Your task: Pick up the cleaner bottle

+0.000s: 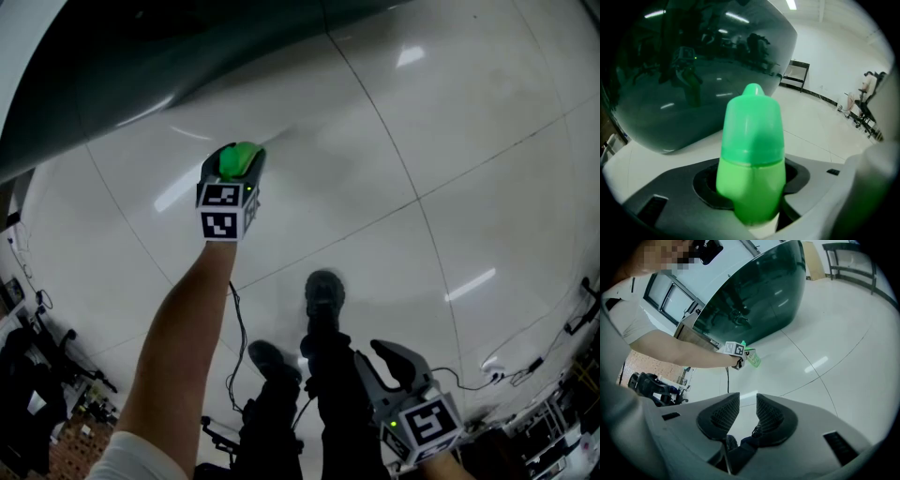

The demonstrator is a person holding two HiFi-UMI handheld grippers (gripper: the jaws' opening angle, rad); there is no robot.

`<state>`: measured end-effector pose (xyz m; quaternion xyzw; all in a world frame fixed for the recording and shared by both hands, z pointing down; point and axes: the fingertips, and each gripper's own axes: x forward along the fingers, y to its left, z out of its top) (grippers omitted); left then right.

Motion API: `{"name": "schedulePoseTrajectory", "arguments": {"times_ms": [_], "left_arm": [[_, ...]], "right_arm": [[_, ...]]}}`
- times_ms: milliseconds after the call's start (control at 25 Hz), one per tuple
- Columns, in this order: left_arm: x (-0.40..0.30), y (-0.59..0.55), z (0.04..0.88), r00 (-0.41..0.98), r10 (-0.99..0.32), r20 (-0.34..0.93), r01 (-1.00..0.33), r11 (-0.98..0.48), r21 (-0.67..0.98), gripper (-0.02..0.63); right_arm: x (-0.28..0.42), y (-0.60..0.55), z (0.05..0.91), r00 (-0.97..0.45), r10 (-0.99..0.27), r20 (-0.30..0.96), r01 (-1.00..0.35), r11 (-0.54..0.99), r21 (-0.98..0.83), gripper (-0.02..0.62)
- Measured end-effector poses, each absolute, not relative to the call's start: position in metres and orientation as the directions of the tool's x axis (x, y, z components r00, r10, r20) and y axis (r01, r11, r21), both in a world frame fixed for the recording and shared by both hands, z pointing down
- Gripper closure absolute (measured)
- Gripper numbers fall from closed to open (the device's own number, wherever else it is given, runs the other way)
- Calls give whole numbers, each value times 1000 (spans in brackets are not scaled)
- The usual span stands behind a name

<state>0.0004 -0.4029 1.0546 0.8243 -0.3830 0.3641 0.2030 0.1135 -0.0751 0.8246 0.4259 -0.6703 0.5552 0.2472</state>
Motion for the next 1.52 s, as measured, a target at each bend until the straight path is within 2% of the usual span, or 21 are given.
{"name": "schedulePoseTrajectory", "arguments": {"times_ms": [80,120,360,640,1520], "left_arm": [[0,-403,1054,424,-491,761,-775,-632,24,413],[-2,-404,1054,416,-494,763,-775,-632,14,419],[-1,-405,1056,403,-466,788,-765,-644,11,426],[5,-389,1038,458,-426,780,-750,-657,82,430],[-12,-364,774,597,-596,537,-748,-655,104,430]], "right_arm": [[114,-71,826,-513,-283,810,-848,19,-530,486],[114,-70,827,-511,-283,812,-849,17,-528,486],[114,-78,827,-511,-298,806,-850,39,-525,486],[101,-84,820,-527,-320,787,-841,63,-537,486],[90,-110,735,-526,-434,732,-848,200,-491,486]]}}
